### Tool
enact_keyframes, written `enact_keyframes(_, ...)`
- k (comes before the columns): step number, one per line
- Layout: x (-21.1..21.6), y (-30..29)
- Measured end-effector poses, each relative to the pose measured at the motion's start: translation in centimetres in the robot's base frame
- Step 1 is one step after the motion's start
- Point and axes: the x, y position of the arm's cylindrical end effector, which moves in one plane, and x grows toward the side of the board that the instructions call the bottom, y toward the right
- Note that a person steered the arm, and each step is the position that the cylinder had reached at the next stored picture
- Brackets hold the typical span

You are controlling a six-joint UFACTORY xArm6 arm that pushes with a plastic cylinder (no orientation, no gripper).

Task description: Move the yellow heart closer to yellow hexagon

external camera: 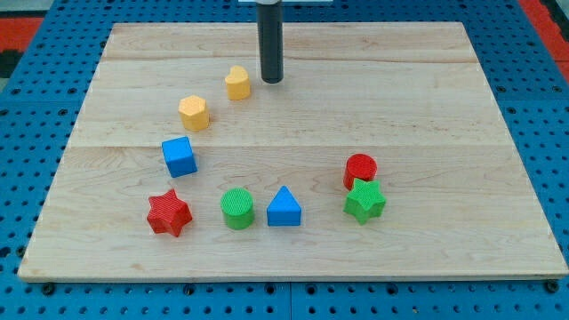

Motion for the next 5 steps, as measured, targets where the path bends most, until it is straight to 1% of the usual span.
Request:
enact_keyframes(1,0.0,-3.6)
enact_keyframes(2,0.0,-5.9)
enact_keyframes(3,0.5,-3.3)
enact_keyframes(4,3.3,-0.3)
enact_keyframes(5,2.6,-4.5)
